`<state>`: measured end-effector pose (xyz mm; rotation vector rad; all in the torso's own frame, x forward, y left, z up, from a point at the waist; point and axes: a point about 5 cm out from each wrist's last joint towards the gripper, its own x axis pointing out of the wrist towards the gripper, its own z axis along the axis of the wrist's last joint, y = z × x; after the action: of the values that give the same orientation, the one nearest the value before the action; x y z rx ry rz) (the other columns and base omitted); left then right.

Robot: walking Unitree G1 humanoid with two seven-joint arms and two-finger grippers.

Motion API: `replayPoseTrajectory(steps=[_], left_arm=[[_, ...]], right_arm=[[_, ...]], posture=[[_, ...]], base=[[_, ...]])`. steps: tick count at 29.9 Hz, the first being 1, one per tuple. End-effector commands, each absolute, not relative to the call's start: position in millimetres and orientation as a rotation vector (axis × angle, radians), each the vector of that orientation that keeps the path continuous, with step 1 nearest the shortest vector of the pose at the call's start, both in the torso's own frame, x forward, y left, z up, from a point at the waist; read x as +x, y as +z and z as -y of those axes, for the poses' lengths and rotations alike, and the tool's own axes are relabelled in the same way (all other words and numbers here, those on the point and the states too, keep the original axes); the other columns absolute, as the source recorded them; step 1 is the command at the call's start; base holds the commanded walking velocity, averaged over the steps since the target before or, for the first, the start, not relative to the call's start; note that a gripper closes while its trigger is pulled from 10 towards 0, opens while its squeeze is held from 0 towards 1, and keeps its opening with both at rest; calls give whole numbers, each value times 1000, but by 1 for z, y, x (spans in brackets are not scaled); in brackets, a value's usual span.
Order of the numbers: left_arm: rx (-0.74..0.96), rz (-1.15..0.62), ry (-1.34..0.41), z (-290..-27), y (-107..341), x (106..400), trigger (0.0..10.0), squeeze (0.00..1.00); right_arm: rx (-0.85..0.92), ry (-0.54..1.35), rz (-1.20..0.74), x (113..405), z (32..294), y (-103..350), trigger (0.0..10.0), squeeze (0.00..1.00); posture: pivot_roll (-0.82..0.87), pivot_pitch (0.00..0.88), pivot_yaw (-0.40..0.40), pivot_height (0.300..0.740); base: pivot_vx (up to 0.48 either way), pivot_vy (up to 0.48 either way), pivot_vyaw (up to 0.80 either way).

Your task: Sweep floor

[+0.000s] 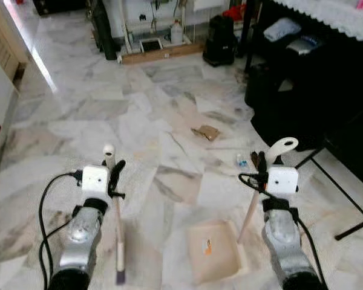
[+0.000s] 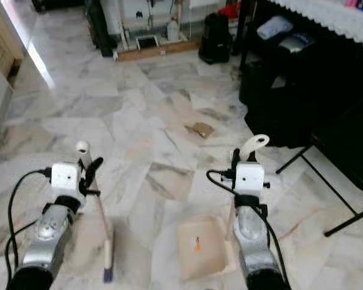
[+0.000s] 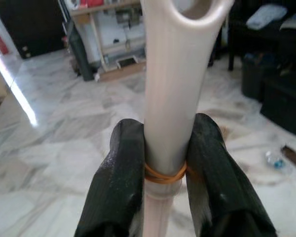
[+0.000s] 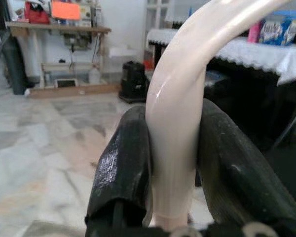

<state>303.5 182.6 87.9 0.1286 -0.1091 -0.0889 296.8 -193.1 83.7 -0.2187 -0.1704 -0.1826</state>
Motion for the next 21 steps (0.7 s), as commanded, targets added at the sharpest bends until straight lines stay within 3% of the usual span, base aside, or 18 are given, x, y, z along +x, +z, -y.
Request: replayPoseTrajectory(steps=[1, 21], left_arm=[[139, 157, -85, -186, 98, 306, 10000, 0], [144, 159, -89, -187, 97, 304, 10000, 0]], right_arm=[[-220, -167, 226, 302, 187, 96, 10000, 0], [-204, -153, 230, 301, 181, 95, 10000, 0]], posture=[[-41, 49, 22, 740], [-36, 29, 25, 740]], base=[[390, 0, 0], [390, 0, 0]])
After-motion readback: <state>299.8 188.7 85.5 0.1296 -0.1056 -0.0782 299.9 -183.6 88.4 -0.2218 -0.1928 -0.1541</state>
